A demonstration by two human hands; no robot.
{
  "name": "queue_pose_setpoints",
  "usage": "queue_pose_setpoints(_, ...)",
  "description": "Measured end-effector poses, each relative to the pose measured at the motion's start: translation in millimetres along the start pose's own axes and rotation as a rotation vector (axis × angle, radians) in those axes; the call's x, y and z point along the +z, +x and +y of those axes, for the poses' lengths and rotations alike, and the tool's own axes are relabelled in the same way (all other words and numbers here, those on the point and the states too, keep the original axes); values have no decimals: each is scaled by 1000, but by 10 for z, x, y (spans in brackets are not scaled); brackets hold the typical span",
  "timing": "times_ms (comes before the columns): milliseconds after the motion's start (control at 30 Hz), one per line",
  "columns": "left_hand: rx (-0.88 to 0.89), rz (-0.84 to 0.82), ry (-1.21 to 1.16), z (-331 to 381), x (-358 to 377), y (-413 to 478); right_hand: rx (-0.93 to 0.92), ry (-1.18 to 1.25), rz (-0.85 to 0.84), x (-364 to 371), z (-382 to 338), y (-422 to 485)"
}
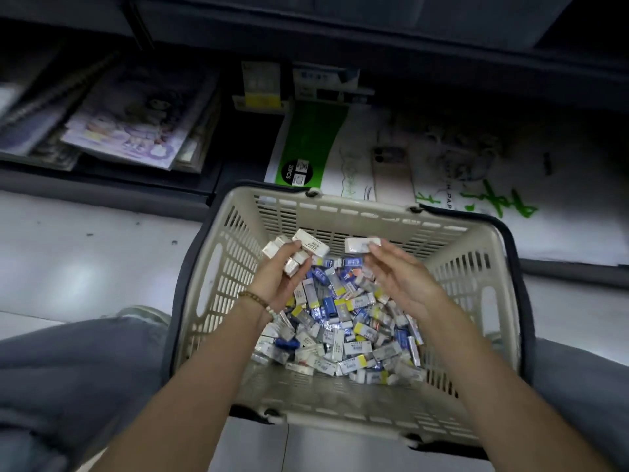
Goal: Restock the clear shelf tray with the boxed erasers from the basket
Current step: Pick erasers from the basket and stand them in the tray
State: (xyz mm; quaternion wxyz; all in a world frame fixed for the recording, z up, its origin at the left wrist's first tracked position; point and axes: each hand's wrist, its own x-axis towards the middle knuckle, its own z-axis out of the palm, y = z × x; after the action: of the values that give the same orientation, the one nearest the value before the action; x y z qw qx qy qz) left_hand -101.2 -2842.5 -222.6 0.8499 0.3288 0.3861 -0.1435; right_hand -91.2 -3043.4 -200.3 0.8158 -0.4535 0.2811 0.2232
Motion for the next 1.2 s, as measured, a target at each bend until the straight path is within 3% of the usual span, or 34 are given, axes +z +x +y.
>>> queue_pose_setpoints(133,120,-127,-35,224,309,-374,-65,133,-132,442,-341,-444)
queue_pose_setpoints(367,391,-363,15,571,816,-1094,-194,175,-133,1135,-576,-1027)
queue_pose_setpoints(633,494,-396,92,993,1142,-1545,-345,66,-141,1520,-1002,-1378)
queue_pose_setpoints(733,496,-412,103,1247,1241,-1637,-348,80,-185,1684,-1185,-1415)
queue_pose_setpoints(833,514,-437,135,1504,1302,-1692,-395,-52,-254,1864,-1358,-1397)
queue_pose_setpoints(967,594,-373,234,1952,1359,-1641,-552,-280,-255,2168,-1689,-1277)
queue_pose_setpoints(1133,770,-87,239,2732,1366,-1298,-854,-620,-218,2498,-2171,-931)
queue_pose_setpoints(1200,701,-49,238,2925,1372,-1110,-902,-744,-179,2579,-2265,-735)
